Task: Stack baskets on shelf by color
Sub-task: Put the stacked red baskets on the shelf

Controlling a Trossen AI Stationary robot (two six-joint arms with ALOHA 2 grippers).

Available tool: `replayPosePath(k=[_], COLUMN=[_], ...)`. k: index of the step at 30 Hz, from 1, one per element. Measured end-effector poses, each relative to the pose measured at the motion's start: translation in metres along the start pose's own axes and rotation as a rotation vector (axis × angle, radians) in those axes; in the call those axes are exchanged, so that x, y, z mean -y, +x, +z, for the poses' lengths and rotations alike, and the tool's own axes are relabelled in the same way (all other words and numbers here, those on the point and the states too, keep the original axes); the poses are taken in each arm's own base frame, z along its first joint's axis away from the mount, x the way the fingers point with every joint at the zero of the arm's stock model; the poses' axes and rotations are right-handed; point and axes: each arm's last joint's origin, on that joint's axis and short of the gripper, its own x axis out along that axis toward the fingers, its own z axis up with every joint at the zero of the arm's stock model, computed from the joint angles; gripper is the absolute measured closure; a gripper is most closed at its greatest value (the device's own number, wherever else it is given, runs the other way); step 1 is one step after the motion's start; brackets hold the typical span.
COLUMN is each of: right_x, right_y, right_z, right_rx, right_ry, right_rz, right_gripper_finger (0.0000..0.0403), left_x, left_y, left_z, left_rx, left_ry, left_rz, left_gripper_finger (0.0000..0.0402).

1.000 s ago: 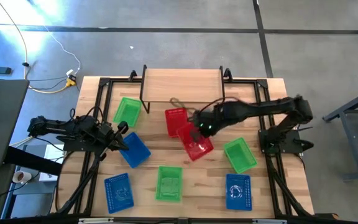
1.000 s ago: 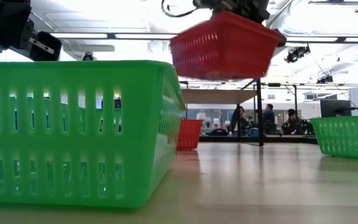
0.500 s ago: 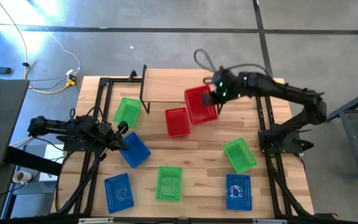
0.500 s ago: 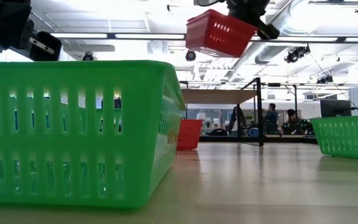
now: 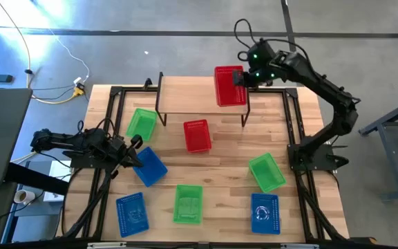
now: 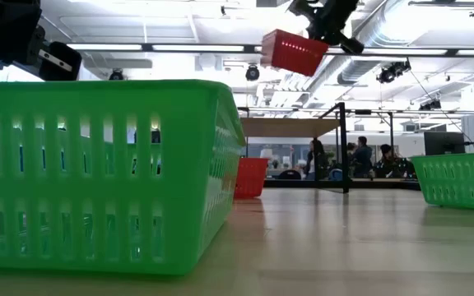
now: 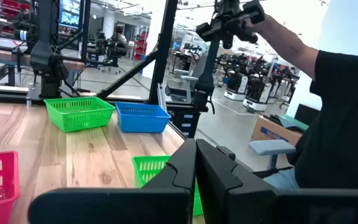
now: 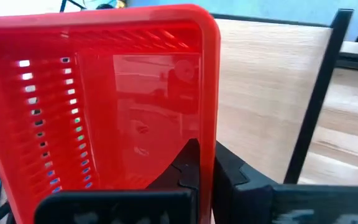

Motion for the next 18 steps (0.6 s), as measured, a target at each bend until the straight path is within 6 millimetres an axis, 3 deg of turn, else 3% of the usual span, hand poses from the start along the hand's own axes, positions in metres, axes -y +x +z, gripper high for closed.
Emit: replayPosePath(k=[12, 18], right_x=[0.031, 0.039], right_y=[0.059, 0.076], right_z=[0.027, 0.033], right_rx=[-0.173, -0.213], right_ry=[0.096, 0.118], right_rz=[-0.140, -0.171], right_gripper_finger=[0.0403, 0.0403], left_x=[0.000, 0.000], left_y=[0.000, 0.000], left_z=[0.000, 0.000], left_rx=[0.000, 0.000], left_ry=[0.000, 0.000], left_rz=[0.000, 0.000], left_gripper_finger=[0.0401, 0.0401])
